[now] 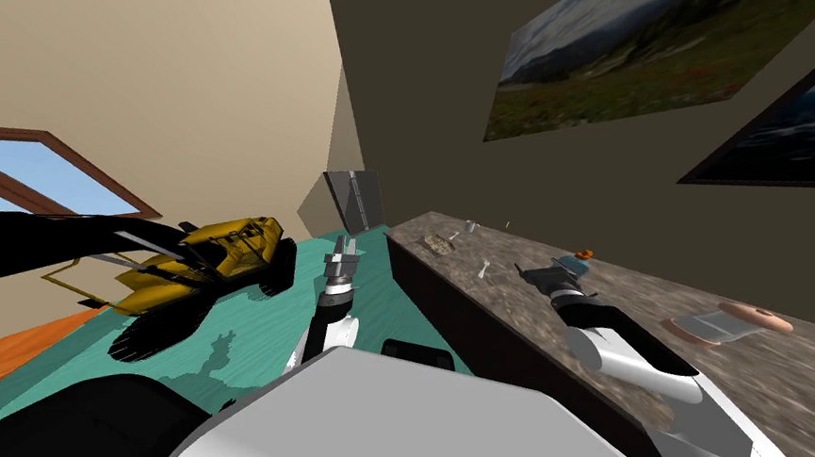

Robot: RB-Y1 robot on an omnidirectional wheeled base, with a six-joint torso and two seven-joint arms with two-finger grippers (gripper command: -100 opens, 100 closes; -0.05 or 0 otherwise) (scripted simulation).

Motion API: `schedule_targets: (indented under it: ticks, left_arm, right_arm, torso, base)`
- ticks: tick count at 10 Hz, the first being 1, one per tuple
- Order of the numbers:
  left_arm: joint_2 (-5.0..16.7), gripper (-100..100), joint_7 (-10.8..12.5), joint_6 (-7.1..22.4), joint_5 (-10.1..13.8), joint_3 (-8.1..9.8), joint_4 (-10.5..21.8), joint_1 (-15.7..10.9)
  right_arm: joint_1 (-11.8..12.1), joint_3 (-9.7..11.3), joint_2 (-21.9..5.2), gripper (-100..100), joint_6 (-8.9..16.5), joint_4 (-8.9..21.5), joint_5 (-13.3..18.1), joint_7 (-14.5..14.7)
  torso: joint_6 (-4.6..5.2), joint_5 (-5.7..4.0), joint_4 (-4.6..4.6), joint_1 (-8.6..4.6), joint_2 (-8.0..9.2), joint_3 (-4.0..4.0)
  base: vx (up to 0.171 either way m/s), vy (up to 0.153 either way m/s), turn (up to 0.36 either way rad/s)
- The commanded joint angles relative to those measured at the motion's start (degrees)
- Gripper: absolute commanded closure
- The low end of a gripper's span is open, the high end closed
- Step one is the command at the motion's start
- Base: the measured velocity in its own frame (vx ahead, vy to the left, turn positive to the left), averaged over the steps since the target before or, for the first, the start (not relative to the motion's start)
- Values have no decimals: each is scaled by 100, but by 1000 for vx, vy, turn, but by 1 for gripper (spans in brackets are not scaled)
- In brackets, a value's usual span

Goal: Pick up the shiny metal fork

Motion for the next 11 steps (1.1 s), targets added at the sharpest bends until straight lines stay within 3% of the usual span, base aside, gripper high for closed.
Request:
schedule_targets:
  ticks: [1,3,4,5,6,7,9,10,11]
  left_arm:
    - [0,0,0,0,0,0,0,0]
    - [0,0,0,0,0,0,0,0]
    - [0,0,0,0,0,0,0,0]
    - [0,0,0,0,0,-1,0,-1]
    - [0,0,0,0,0,0,0,0]
    - [0,0,0,0,0,0,0,0]
    - [0,0,0,0,0,0,0,0]
    - [0,0,0,0,0,0,0,0]
    - [0,0,0,0,0,-1,0,-1]
  right_arm:
    - [-74,-85,-108,-100,286,171,-187,-286]
    - [-74,-85,-108,-100,447,171,-187,-497]
    - [-121,-181,-260,-100,708,345,-407,-722]
    - [-121,-181,-260,-100,850,345,-407,-871]
    - [-121,-181,-260,-100,856,345,-407,-943]
    - [-163,-273,-412,-100,1119,520,-631,-1164]
    - [-163,-273,-412,-100,1264,520,-631,-1388]
    - [-201,-362,-566,-100,1527,694,-856,-1604]
    - [-201,-362,-566,-100,1658,694,-856,-1751]
  torso:
    - [0,0,0,0,0,0]
    - [-1,0,0,-2,-2,-1]
    - [1,0,0,1,-1,-1]
    - [-5,1,0,1,-2,-1]
    - [-1,0,0,-1,-2,-1]
    - [1,0,0,0,-1,-1]
    - [-1,0,-1,-1,-3,-2]
    - [1,1,0,1,-2,-1]
    - [-5,1,-1,1,-4,-2]
  base:
    - [-5,-7,251]
    - [-3,-14,40]
    - [-4,-6,212]
    - [-5,-16,150]
    - [-2,-12,-9]
    - [-2,-11,182]
    - [0,-14,74]
    - [-1,-7,230]
    - [1,-18,117]
